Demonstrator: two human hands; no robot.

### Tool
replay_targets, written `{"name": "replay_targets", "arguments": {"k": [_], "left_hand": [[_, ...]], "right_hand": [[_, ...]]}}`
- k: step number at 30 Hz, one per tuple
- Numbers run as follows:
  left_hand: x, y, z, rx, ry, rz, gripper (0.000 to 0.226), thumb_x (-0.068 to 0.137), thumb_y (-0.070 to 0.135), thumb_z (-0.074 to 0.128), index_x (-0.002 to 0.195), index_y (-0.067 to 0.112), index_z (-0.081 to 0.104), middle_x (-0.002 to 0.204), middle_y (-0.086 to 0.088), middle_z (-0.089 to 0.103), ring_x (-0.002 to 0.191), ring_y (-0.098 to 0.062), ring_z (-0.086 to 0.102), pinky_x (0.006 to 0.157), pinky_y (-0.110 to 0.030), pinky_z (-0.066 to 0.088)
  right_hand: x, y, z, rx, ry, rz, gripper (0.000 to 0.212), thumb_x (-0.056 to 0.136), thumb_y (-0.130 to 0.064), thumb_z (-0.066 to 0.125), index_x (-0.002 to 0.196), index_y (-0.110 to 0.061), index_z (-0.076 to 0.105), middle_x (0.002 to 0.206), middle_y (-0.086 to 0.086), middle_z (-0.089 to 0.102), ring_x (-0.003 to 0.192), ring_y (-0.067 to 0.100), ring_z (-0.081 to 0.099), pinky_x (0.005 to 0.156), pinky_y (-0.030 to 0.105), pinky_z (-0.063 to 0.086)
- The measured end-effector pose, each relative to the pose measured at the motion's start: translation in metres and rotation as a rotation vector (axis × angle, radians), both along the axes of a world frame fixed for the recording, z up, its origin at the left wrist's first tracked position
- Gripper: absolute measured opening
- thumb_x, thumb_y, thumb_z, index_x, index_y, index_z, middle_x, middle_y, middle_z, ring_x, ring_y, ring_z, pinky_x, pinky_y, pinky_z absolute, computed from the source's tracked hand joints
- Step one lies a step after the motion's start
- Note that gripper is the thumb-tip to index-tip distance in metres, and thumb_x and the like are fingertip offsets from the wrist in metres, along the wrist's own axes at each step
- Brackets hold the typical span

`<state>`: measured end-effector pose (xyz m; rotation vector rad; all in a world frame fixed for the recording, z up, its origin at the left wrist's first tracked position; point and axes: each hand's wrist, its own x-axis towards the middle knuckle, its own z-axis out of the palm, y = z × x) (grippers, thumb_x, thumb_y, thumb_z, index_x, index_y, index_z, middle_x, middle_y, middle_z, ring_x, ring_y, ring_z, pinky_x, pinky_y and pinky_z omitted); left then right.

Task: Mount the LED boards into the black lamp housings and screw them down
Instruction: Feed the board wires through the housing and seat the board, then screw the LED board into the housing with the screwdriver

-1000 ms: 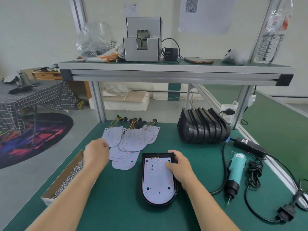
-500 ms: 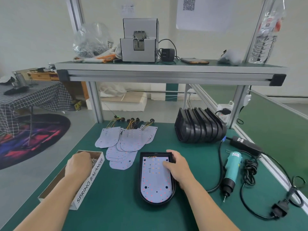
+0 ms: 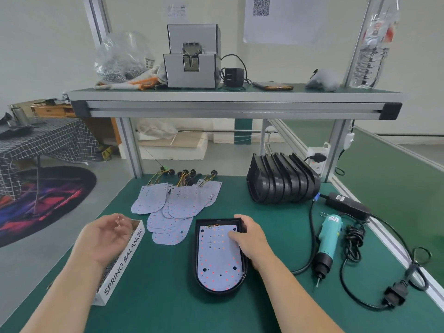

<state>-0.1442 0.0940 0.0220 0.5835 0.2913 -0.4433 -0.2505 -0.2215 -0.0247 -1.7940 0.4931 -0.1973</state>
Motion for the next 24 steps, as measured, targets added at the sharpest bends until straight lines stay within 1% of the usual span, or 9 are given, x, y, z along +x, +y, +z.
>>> {"name": "replay_targets", "arguments": {"k": [3,6,9,11,13,16,20,22,24], "left_hand": [[-0.011,-0.033,0.012,0.011,-0.048,-0.154,0.047,0.043,-0.006,0.072,0.078,0.011,0.047,0.069,0.001,0.046,0.055,-0.006,0.038,0.047,-0.01,0.018],[-0.03,-0.083,0.025,0.257,-0.083,-0.323,0.008,0.078,0.002,0.063,0.08,0.006,0.056,0.061,0.0,0.044,0.042,-0.006,0.034,0.034,-0.013,0.014],[-0.048,-0.133,0.022,0.528,-0.207,-0.443,0.008,0.089,-0.003,0.059,0.085,-0.005,0.066,0.06,-0.006,0.052,0.038,-0.005,0.038,0.029,-0.012,0.018],[-0.058,-0.158,0.016,0.65,-0.28,-0.483,0.007,0.087,-0.007,0.062,0.08,-0.005,0.065,0.061,-0.01,0.058,0.039,-0.006,0.043,0.03,-0.011,0.02],[-0.062,-0.172,0.009,0.738,-0.299,-0.489,0.012,0.085,-0.01,0.061,0.075,-0.003,0.062,0.059,-0.011,0.059,0.038,-0.006,0.044,0.031,-0.012,0.022],[-0.064,-0.18,-0.003,0.792,-0.271,-0.474,0.014,0.084,-0.012,0.057,0.074,-0.003,0.061,0.058,-0.013,0.059,0.044,-0.011,0.043,0.032,-0.013,0.023],[-0.063,-0.181,-0.011,0.775,-0.259,-0.453,0.021,0.086,-0.019,0.049,0.078,-0.007,0.064,0.058,-0.014,0.064,0.045,-0.011,0.052,0.034,-0.013,0.032],[-0.063,-0.181,-0.013,0.743,-0.249,-0.435,0.023,0.087,-0.02,0.047,0.078,-0.008,0.065,0.058,-0.014,0.066,0.042,-0.009,0.057,0.035,-0.012,0.036],[-0.063,-0.18,-0.014,0.703,-0.239,-0.43,0.023,0.088,-0.02,0.048,0.08,-0.009,0.067,0.061,-0.015,0.066,0.042,-0.008,0.059,0.035,-0.011,0.037]], "right_hand": [[-0.001,0.001,0.002,-0.004,0.004,0.001,0.042,0.084,-0.007,0.063,0.115,-0.035,0.057,0.102,-0.014,0.067,0.091,0.007,0.064,0.076,0.022,0.052],[-0.002,0.003,0.006,-0.031,0.026,-0.005,0.037,0.084,-0.01,0.062,0.11,-0.036,0.057,0.101,-0.012,0.066,0.086,0.003,0.061,0.065,0.017,0.047],[-0.003,0.005,0.009,-0.119,0.057,-0.024,0.025,0.084,-0.016,0.062,0.103,-0.031,0.058,0.093,-0.013,0.062,0.077,0.003,0.056,0.056,0.016,0.04],[-0.005,0.004,0.011,-0.191,0.069,-0.028,0.022,0.084,-0.018,0.062,0.106,-0.019,0.061,0.086,-0.01,0.059,0.077,0.012,0.055,0.059,0.022,0.043],[-0.009,0.001,0.013,-0.253,0.078,0.004,0.028,0.086,-0.021,0.064,0.113,-0.013,0.062,0.088,-0.009,0.06,0.085,0.015,0.055,0.075,0.029,0.048],[-0.022,-0.015,0.023,-0.197,0.027,-0.029,0.045,0.092,-0.035,0.068,0.133,-0.019,0.06,0.117,-0.005,0.066,0.108,0.013,0.06,0.1,0.028,0.045],[-0.052,-0.074,0.036,-0.493,0.009,-0.459,0.028,0.094,-0.035,0.063,0.113,-0.015,0.066,0.112,0.004,0.066,0.11,0.025,0.06,0.094,0.035,0.045],[-0.072,-0.109,0.035,-0.648,0.188,-0.599,0.036,0.093,-0.034,0.063,0.12,-0.01,0.059,0.123,0.014,0.054,0.117,0.035,0.051,0.094,0.042,0.044],[-0.088,-0.131,0.03,-0.655,0.407,-0.592,0.049,0.092,-0.036,0.063,0.126,-0.005,0.048,0.128,0.018,0.05,0.114,0.038,0.049,0.09,0.045,0.045]]}}
